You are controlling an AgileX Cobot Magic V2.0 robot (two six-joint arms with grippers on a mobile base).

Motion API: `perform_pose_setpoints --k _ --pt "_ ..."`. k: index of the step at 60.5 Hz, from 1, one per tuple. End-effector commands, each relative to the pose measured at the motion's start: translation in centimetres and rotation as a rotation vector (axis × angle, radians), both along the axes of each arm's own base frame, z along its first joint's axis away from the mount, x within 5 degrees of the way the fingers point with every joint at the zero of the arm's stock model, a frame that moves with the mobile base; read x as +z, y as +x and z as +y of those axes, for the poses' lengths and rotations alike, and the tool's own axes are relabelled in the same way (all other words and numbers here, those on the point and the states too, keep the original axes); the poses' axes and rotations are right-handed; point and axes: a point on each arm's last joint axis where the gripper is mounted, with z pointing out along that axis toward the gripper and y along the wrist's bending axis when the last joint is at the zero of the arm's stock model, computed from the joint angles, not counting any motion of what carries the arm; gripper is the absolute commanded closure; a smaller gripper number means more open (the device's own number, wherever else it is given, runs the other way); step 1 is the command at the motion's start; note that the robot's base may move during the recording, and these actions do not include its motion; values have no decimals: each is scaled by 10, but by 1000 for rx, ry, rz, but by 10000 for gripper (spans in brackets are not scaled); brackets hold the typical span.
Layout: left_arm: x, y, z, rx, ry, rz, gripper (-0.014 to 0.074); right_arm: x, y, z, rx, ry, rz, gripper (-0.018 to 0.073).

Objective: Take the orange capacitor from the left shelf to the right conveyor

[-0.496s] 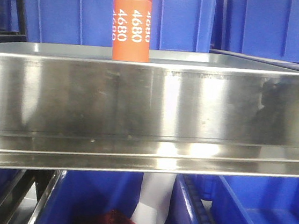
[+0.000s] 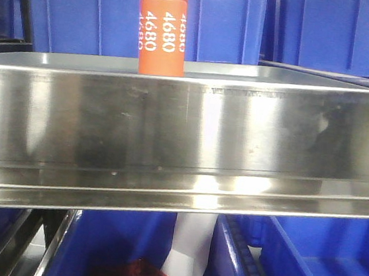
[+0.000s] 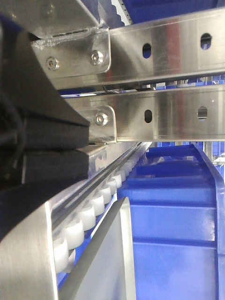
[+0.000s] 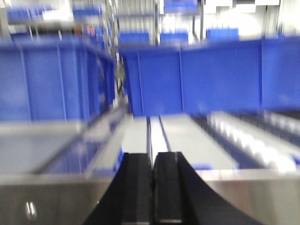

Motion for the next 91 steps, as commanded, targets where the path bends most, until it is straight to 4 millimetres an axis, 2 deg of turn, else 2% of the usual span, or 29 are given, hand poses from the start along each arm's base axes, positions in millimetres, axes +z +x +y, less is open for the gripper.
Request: perform_pose_setpoints --k 1,10,16,24,31,36,42,49,55,57,58,65,69,77,91 --pt "10 0 0 -7 -15 -87 701 16 -7 1 14 11 -200 505" --pt "10 0 0 -7 -15 -87 701 37 -14 1 47 89 -304 505" --pt "10 0 0 -7 -15 -87 701 72 -23 0 101 218 -323 505" --pt "10 0 0 -7 -15 -87 701 114 -22 2 111 162 -239 505" --pt "10 0 0 -7 -15 -87 701 160 -9 8 187 115 -221 505" --pt "10 0 0 -7 -9 -87 701 179 10 18 272 113 -170 506" --pt "10 0 0 -7 -15 -87 701 187 40 35 352 97 -38 506" --pt "10 0 0 -7 -15 -87 701 181 72 65 443 48 137 498" --pt "10 0 0 -7 -15 -87 701 174 95 94 504 4 260 417" --pt "10 0 0 -7 -15 -87 701 171 103 104 523 -11 291 358" --pt "10 0 0 -7 -15 -87 701 167 108 112 537 -22 314 300" --pt "10 0 0 -7 -15 -87 701 159 128 141 586 -56 360 25" --pt "10 0 0 -7 -15 -87 701 153 137 154 609 -83 373 -76" --pt "10 0 0 -7 -15 -87 701 139 155 175 625 -113 430 -66" --pt "10 0 0 -7 -15 -87 701 121 175 194 636 -130 472 -66"
